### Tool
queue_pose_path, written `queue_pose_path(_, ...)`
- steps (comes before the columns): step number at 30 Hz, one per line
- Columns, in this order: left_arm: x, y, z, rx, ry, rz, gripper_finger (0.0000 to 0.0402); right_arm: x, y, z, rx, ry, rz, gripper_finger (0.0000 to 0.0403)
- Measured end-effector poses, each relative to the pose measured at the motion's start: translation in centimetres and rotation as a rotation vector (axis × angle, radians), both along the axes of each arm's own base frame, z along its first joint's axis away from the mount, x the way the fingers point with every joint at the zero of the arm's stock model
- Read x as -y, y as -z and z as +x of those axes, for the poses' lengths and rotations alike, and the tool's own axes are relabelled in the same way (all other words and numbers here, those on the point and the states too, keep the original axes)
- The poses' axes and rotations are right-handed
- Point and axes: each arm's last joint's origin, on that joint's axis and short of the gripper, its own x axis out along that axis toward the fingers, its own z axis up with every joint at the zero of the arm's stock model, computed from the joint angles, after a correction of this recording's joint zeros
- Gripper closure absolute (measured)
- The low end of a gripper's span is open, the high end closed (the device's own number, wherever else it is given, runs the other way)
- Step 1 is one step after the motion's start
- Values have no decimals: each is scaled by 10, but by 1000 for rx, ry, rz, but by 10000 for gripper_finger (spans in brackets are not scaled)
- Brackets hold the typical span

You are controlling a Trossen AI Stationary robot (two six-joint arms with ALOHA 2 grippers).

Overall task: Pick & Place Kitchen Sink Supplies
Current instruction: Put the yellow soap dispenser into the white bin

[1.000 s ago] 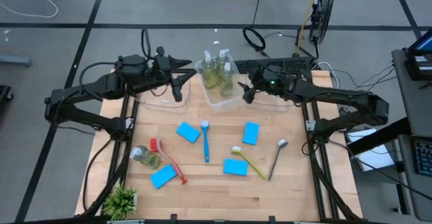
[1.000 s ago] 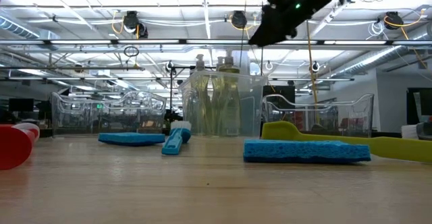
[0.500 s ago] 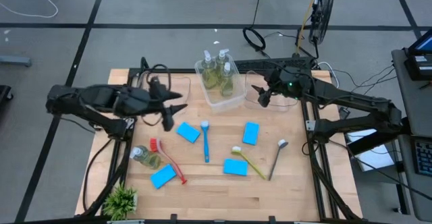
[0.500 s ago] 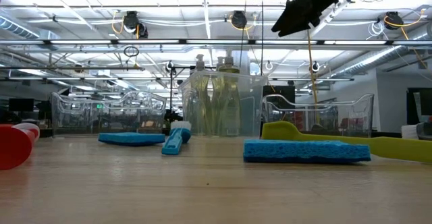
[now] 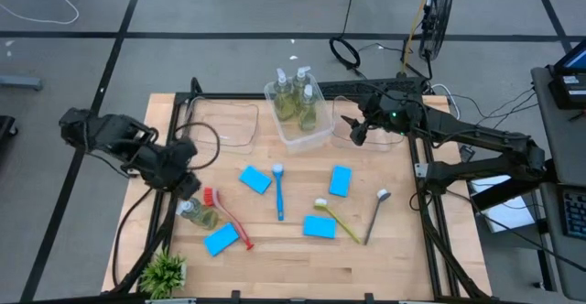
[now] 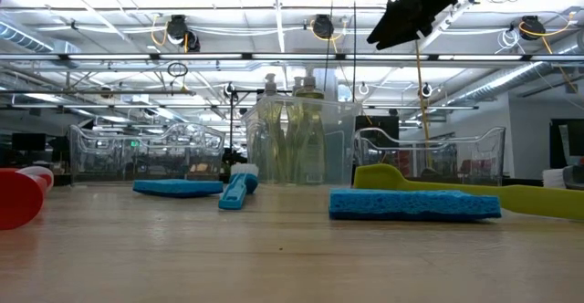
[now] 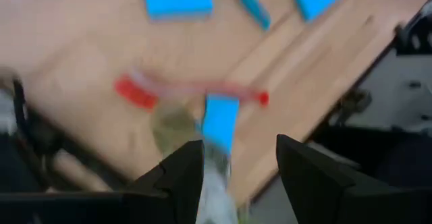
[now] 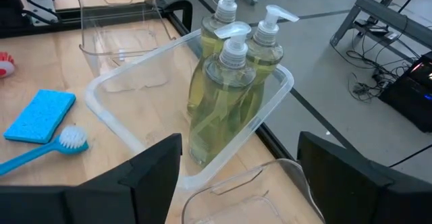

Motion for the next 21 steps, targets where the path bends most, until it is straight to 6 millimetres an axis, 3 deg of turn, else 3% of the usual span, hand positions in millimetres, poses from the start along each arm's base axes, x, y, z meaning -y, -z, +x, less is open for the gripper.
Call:
queue_pose_path(7, 18, -1, -13, -46, -15, -81, 215, 0, 0, 0, -1, -1, -1, 121)
queue_pose_path(21, 64, 5, -40, -44, 18, -51, 215, 0, 0, 0, -4, -4, -6, 120)
